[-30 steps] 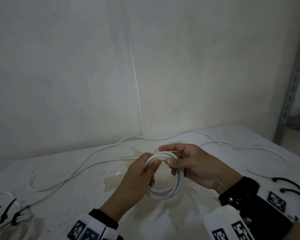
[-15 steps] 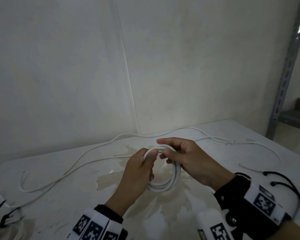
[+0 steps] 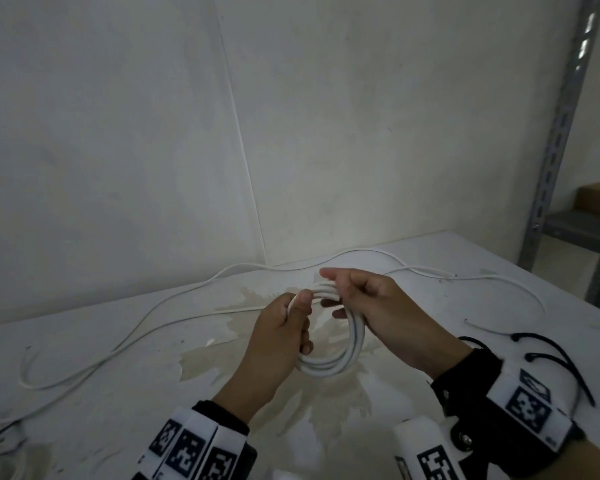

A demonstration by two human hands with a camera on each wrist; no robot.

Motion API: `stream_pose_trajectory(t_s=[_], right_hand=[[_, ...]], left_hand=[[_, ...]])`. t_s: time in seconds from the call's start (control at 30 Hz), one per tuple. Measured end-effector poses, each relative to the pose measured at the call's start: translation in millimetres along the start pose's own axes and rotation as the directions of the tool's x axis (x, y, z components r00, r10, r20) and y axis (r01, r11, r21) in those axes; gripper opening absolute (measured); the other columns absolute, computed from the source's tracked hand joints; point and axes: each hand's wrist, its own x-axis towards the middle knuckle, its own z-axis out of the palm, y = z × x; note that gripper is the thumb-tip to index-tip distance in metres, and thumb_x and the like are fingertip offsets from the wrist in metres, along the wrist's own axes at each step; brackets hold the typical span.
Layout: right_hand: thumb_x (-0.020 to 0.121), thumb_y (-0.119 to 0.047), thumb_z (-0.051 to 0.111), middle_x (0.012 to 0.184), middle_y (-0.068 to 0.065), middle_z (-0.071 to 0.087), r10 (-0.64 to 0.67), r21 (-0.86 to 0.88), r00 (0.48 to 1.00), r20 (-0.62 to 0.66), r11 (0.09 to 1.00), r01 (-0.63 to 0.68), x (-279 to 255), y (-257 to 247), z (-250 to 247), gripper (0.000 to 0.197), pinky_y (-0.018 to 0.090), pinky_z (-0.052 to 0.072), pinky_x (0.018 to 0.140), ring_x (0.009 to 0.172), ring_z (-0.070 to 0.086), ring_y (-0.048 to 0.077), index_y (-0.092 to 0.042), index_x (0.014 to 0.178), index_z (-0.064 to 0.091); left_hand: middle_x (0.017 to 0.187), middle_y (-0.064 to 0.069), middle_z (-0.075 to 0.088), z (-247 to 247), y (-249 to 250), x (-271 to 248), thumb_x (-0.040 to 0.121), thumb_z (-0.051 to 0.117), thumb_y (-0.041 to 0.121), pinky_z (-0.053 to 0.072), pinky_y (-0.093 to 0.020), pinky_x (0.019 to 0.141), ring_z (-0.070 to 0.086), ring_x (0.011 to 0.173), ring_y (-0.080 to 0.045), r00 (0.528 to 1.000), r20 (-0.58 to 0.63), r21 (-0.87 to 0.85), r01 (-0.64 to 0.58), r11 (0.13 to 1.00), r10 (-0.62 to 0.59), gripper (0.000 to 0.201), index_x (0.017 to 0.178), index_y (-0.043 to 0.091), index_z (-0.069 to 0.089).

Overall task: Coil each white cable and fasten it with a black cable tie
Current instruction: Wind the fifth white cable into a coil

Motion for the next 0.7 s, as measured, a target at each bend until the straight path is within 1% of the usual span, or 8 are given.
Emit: stream_pose_trajectory(t_s=[0.07,0.13,0.27,0.37,0.43,0.57,0.63,0.7], right_hand=[[0.096,-0.025,0.042,0.105,-0.005,0.065,0.04,0.029,0.998,-0.043,0.999,-0.039,0,3,-7,0.02,0.022,0.051,0.086,0.094,0.062,0.009,-0.028,0.099,0.062],[0.097,-0.025,0.042,0.105,-0.005,0.063,0.068,-0.018,0.996,-0.064,0.997,-0.069,-3,7,-16,0.02,0.021,0.051,0.084,0.096,0.061,0.008,-0.028,0.098,0.061],[0.095,-0.026,0.046,0.108,-0.006,0.06,0.156,-0.262,0.98,-0.125,0.947,-0.184,-15,26,-40,0.015,0.024,0.049,0.086,0.096,0.06,0.007,-0.027,0.104,0.058],[0.092,-0.027,0.053,0.107,-0.005,0.059,0.201,-0.399,0.947,-0.249,0.87,-0.289,-25,44,-67,0.019,0.025,0.045,0.082,0.09,0.056,0.007,-0.022,0.109,0.059],[0.089,-0.025,0.058,0.106,0.0,0.059,0.221,-0.465,0.915,-0.339,0.806,-0.367,-30,53,-89,0.021,0.024,0.039,0.078,0.087,0.054,0.01,-0.017,0.108,0.06],[0.088,-0.023,0.059,0.106,0.005,0.053,0.285,-0.577,0.847,-0.449,0.631,-0.518,-37,63,-133,0.032,0.022,0.033,0.079,0.095,0.049,0.016,-0.006,0.115,0.057],[0.089,-0.025,0.058,0.117,0.01,0.052,0.313,-0.642,0.823,-0.473,0.518,-0.566,-41,65,-148,0.037,0.021,0.032,0.08,0.106,0.049,0.019,-0.004,0.119,0.053],[0.091,-0.027,0.055,0.13,0.012,0.048,0.374,-0.702,0.798,-0.473,0.388,-0.598,-44,67,-155,0.04,0.023,0.034,0.085,0.118,0.045,0.022,-0.004,0.123,0.048]], left_hand=[[0.039,0.013,0.036,2,-3,2,0.096,0.04,0.029,0.037,-0.025,0.05,0.034,0.037,-0.002,1.0,-0.007,0.012,0.01,1.0,-0.01,0.034,0.066,0.014,0.044],[0.038,0.012,0.036,3,-8,4,0.096,0.04,0.03,0.037,-0.027,0.051,0.035,0.036,-0.001,1.0,-0.017,0.032,0.023,0.999,-0.022,0.034,0.066,0.014,0.045],[0.037,0.011,0.034,10,-19,6,0.096,0.04,0.03,0.038,-0.02,0.046,0.033,0.037,-0.002,0.999,-0.019,0.06,0.048,0.997,-0.047,0.034,0.069,0.012,0.046],[0.036,0.011,0.033,18,-24,8,0.097,0.04,0.028,0.037,-0.019,0.045,0.032,0.037,-0.002,0.998,0.008,0.066,0.058,0.996,-0.059,0.032,0.07,0.012,0.047],[0.036,0.011,0.033,25,-25,10,0.097,0.04,0.027,0.038,-0.018,0.044,0.033,0.036,-0.002,0.998,0.019,0.061,0.065,0.996,-0.067,0.032,0.071,0.011,0.047],[0.043,0.009,0.033,38,-27,14,0.097,0.041,0.025,0.038,-0.016,0.041,0.032,0.035,-0.002,0.996,0.025,0.035,0.085,0.996,-0.086,0.032,0.07,0.01,0.048],[0.049,0.004,0.032,44,-29,15,0.097,0.041,0.025,0.037,-0.017,0.041,0.032,0.035,-0.002,0.995,0.032,0.033,0.092,0.995,-0.093,0.032,0.07,0.01,0.048],[0.05,0.003,0.032,49,-31,17,0.097,0.041,0.026,0.037,-0.018,0.042,0.033,0.035,-0.002,0.994,0.038,0.034,0.097,0.995,-0.098,0.032,0.07,0.01,0.047]])
